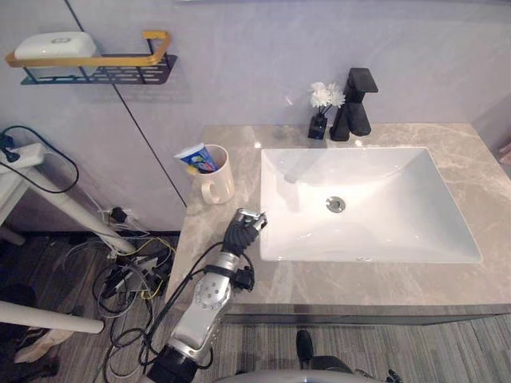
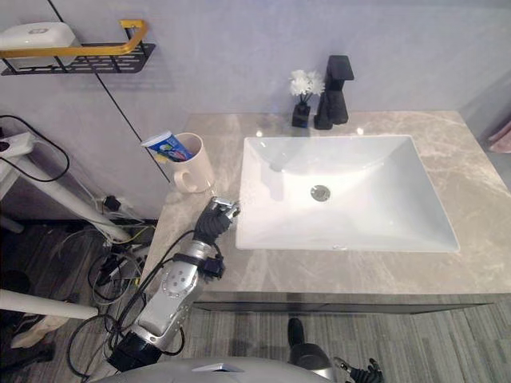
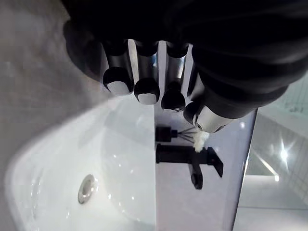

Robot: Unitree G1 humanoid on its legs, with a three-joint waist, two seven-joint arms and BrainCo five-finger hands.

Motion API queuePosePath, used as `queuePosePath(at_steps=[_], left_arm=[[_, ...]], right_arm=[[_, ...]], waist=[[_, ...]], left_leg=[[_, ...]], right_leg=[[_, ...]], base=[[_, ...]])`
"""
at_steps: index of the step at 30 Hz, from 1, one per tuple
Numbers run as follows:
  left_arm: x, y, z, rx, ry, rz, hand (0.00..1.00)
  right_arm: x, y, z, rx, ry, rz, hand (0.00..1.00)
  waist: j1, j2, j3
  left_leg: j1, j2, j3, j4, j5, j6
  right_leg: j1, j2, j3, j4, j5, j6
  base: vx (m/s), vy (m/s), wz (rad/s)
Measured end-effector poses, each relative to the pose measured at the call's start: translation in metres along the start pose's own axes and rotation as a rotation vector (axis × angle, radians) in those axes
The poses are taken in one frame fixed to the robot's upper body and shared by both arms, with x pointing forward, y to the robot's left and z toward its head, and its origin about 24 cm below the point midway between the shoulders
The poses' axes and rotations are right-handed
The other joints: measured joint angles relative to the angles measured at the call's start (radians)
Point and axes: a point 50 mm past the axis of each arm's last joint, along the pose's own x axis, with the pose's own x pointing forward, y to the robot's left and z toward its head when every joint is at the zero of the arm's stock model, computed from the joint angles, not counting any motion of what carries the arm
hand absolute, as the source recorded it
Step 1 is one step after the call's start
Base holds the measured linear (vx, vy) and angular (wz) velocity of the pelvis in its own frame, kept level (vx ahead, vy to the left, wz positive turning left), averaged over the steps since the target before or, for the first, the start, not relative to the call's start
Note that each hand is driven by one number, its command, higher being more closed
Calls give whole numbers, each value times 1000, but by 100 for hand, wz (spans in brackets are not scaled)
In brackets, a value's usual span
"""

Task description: Organize washtable

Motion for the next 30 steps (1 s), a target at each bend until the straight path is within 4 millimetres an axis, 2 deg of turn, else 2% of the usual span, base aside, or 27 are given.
queuePosePath(at_steps=[4, 10, 23, 30], left_arm=[[-5, 16, -2, -6, 11, 79, 100], [-14, 38, -6, -14, 34, 213, 100], [-19, 53, -8, -15, 43, 311, 100], [-10, 55, -10, -3, 45, 325, 100]], right_arm=[[0, -1, -2, -2, 8, -1, 0], [-1, -1, -4, -6, 13, -1, 0], [-1, 0, -5, -7, 15, 1, 0], [-1, 0, -5, -7, 15, 1, 0]], waist=[[15, -2, -8], [18, -6, -30], [18, -12, -36], [17, -14, -37]], left_leg=[[0, -1, -1, 1, 0, 0], [-2, -1, -3, 3, 0, 0], [-2, -1, -2, 5, 0, 0], [-3, -1, 0, 4, -1, 0]], right_leg=[[1, -1, 0, 1, 0, 0], [2, -2, -2, 0, 0, 0], [2, -1, -1, 0, 0, 0], [-1, 0, 0, 0, 0, 0]], base=[[0, 0, 0], [-1, 0, 1], [0, 0, 0], [0, 0, 0]])
